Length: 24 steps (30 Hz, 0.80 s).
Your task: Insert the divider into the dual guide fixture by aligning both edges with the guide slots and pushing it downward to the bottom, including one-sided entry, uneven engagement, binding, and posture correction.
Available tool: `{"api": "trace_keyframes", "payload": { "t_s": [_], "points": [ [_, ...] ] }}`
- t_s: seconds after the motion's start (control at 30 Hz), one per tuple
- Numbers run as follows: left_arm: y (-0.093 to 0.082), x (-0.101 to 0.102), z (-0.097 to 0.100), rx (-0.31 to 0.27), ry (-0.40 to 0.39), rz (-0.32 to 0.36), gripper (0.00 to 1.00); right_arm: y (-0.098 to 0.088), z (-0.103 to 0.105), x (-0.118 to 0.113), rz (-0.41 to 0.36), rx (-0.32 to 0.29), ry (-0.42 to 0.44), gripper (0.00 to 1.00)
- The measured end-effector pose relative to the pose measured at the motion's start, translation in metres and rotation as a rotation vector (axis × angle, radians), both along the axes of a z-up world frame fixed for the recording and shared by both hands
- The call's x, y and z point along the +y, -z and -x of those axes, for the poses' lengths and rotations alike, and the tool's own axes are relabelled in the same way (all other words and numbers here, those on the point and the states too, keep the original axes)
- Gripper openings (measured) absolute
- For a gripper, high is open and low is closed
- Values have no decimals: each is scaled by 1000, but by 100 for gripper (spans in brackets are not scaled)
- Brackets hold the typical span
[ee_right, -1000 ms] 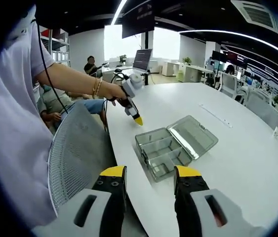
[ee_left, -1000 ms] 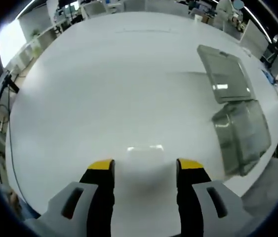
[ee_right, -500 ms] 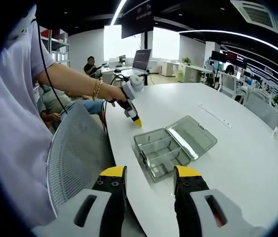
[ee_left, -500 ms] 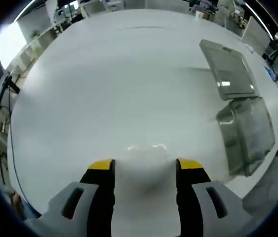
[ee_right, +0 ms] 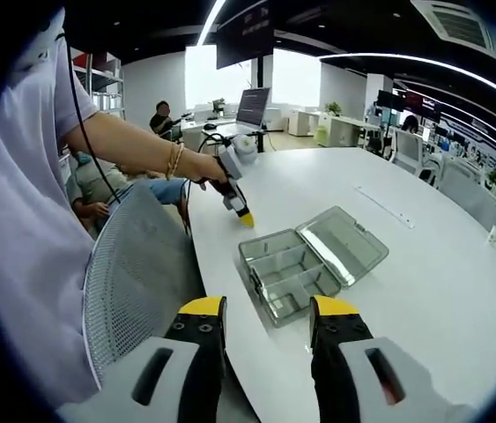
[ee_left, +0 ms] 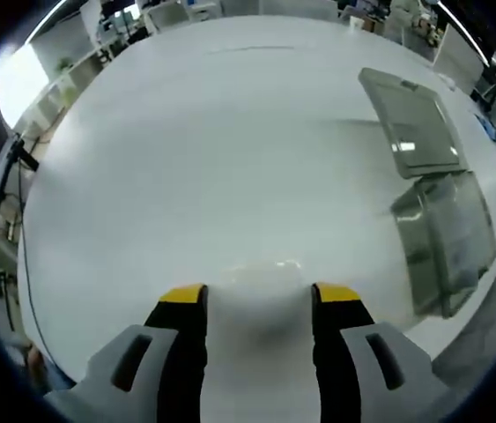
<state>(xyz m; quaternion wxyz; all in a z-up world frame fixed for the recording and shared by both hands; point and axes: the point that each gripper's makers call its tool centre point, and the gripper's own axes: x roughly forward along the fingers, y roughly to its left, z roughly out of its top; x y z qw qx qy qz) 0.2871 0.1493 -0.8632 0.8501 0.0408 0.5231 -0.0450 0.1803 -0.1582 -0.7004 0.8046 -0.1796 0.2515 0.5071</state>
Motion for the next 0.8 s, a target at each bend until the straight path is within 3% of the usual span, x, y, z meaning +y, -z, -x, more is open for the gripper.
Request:
{"api": "trace_keyframes", "payload": {
  "t_s": [0.37,0.6,0.8],
  "points": [
    [0,0,0,5,-8,0,45,0,-2,1,-1,-1,-1,34],
    [-1,-1,-1,15,-13,-6,30,0,-2,0,-5,-3,7,34],
    [-1,-2,0,24,-32,-6,30,0,-2,-2,-4,-4,13,34]
  ]
}}
